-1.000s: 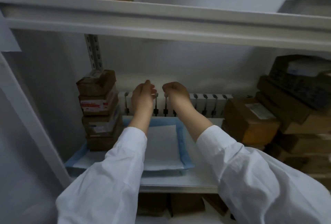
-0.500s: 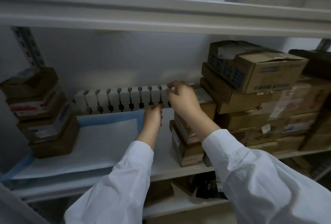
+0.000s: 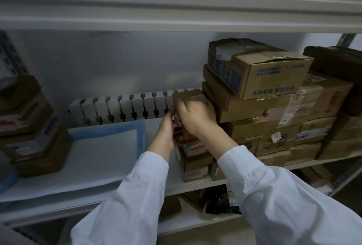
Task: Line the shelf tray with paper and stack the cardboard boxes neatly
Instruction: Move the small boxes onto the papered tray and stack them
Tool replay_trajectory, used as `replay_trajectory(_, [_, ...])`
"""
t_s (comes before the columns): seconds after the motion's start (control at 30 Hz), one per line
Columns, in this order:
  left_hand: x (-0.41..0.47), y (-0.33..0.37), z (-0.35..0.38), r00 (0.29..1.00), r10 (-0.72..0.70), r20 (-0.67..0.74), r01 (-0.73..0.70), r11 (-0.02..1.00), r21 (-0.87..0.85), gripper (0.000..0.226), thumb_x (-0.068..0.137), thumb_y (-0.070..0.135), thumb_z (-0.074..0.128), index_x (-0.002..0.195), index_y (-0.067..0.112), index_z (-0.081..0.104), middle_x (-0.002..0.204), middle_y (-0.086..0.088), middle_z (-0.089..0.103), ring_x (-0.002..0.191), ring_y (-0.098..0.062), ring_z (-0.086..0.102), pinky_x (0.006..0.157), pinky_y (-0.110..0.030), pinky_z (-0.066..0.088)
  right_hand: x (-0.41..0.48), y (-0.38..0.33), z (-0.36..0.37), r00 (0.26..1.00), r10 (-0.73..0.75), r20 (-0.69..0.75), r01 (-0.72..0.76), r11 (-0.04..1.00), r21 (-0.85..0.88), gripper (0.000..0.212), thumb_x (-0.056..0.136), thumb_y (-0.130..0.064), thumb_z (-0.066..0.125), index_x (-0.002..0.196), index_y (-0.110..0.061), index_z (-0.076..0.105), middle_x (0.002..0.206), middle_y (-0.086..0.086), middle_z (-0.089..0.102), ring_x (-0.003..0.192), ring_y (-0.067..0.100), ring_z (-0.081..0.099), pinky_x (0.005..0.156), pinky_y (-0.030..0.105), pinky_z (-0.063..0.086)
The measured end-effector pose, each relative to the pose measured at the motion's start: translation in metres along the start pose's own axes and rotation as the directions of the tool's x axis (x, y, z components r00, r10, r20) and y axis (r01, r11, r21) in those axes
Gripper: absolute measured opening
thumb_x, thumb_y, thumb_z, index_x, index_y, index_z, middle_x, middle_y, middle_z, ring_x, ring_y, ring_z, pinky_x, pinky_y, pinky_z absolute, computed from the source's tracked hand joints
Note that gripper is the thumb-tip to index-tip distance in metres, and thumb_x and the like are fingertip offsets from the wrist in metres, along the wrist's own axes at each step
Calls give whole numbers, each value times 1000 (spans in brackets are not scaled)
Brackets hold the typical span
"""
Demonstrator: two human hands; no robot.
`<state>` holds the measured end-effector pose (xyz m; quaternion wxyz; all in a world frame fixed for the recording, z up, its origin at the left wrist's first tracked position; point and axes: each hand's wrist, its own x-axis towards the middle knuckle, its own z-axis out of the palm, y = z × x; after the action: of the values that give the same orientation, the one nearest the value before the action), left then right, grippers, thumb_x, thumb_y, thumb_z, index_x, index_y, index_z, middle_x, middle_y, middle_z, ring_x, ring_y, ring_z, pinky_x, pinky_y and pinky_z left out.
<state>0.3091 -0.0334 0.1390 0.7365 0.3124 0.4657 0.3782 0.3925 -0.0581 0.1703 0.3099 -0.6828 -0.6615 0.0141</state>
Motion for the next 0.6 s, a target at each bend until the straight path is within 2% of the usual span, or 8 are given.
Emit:
replay_trajectory(0.07, [0, 2, 1, 1000, -22, 3, 21, 1000, 22, 53, 91, 51, 46, 127, 13, 53, 98, -11, 61, 86, -27, 57, 64, -35, 46, -1, -2, -2, 999, 29, 22, -31, 997, 68, 39, 99, -30, 31, 66, -23, 51, 75, -3, 59, 75, 14, 54, 75, 27, 35])
replay_trajectory(0.17, [1, 2, 0, 1000, -25, 9, 25, 996, 82, 52, 93, 50, 43, 129, 13, 51, 114, -14, 59, 107, -33, 54, 74, -41, 45, -2, -2, -3, 997, 33, 69, -41, 991, 126, 43, 101, -31, 30, 60, -27, 42, 64, -9, 48, 60, 1, 42, 58, 19, 26])
replay_trajectory(0.23, [2, 1, 0, 1000, -5, 18, 3, 991, 132, 47, 94, 46, 43, 128, 15, 50, 122, -16, 57, 112, -33, 52, 76, -44, 45, -1, -2, -5, 998, 31, 45, -38, 985, 171, 42, 101, -31, 31, 62, -26, 44, 67, -8, 50, 62, 6, 46, 59, 24, 29])
replay_trajectory(0.33, [0, 2, -1, 999, 21, 33, -27, 984, 178, 35, 95, 41, 44, 121, 18, 50, 121, -17, 55, 106, -32, 51, 73, -44, 47, 2, -2, -4, 999, 38, -21, -33, 981, 191, 37, 100, -32, 33, 88, -15, 63, 93, 2, 61, 84, 16, 56, 74, 28, 41])
replay_trajectory(0.43, [0, 4, -3, 999, 35, 38, -40, 988, 149, 38, 92, 43, 46, 121, 21, 52, 116, -16, 56, 107, -35, 53, 74, -43, 48, 6, -1, -3, 990, 50, -131, -35, 993, 109, 37, 98, -34, 34, 110, -15, 64, 115, 7, 61, 104, 23, 57, 91, 36, 45])
replay_trajectory(0.53, [2, 4, -9, 999, 31, 28, -33, 998, 53, 43, 89, 42, 50, 127, 21, 51, 112, -19, 58, 101, -36, 57, 73, -43, 52, 9, 0, -6, 985, 117, -125, -106, 990, 89, 40, 98, -37, 34, 126, -17, 56, 132, 6, 51, 116, 24, 52, 90, 33, 45])
replay_trajectory(0.6, [3, 3, -11, 999, 41, 27, -41, 999, 10, 43, 91, 42, 49, 129, 21, 49, 107, -17, 59, 95, -33, 59, 71, -41, 51, 12, 0, -7, 980, 172, -100, -146, 962, 229, 41, 99, -37, 35, 131, -17, 52, 138, 7, 47, 119, 22, 51, 85, 29, 42])
